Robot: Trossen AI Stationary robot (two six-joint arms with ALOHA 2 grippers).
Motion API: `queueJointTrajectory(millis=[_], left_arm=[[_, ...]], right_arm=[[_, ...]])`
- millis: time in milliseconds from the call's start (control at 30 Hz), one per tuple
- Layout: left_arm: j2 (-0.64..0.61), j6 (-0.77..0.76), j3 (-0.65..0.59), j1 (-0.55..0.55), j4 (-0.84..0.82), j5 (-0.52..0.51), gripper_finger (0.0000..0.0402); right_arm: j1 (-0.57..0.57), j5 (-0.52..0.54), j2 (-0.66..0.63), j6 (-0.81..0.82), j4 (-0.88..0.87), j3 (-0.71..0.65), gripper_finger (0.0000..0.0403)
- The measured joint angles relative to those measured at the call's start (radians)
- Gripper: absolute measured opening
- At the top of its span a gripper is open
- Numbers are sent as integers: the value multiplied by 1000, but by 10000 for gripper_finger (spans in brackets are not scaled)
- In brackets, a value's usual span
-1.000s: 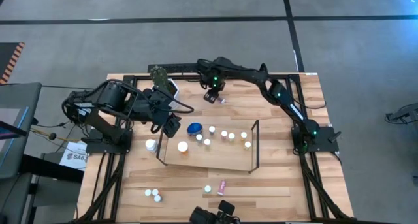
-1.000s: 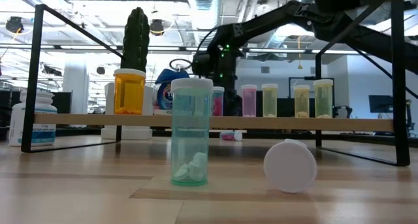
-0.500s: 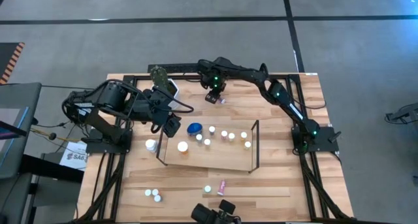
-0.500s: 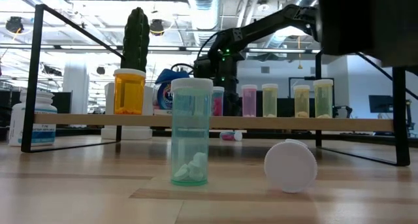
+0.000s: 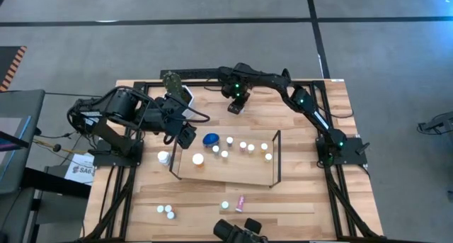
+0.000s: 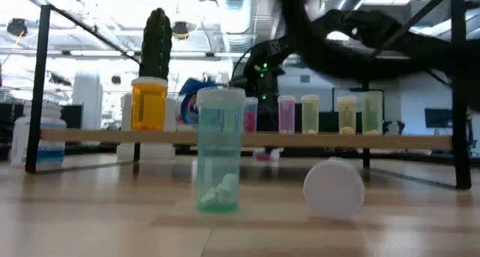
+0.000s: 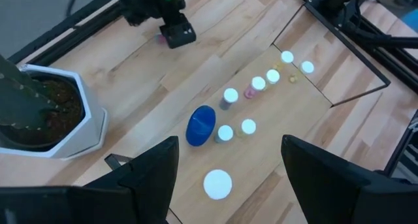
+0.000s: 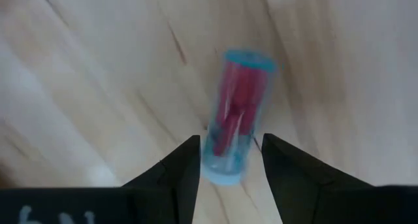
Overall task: Pick and place medicine bottles onto shelf by color
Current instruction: Put the blue pill bottle on the shelf
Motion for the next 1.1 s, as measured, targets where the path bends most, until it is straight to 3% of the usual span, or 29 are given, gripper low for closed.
queueJointTrajectory(millis=[367, 733, 1100], left_arm=[[0, -10, 0, 0, 0, 0, 256], [0, -19, 0, 0, 0, -3, 256], [0, 33, 0, 0, 0, -36, 256]], right_arm=[[5, 17, -15, -27, 90, -134, 170], [13, 28, -41, -52, 83, -142, 118], [49, 27, -294, -1, -7, -146, 133]])
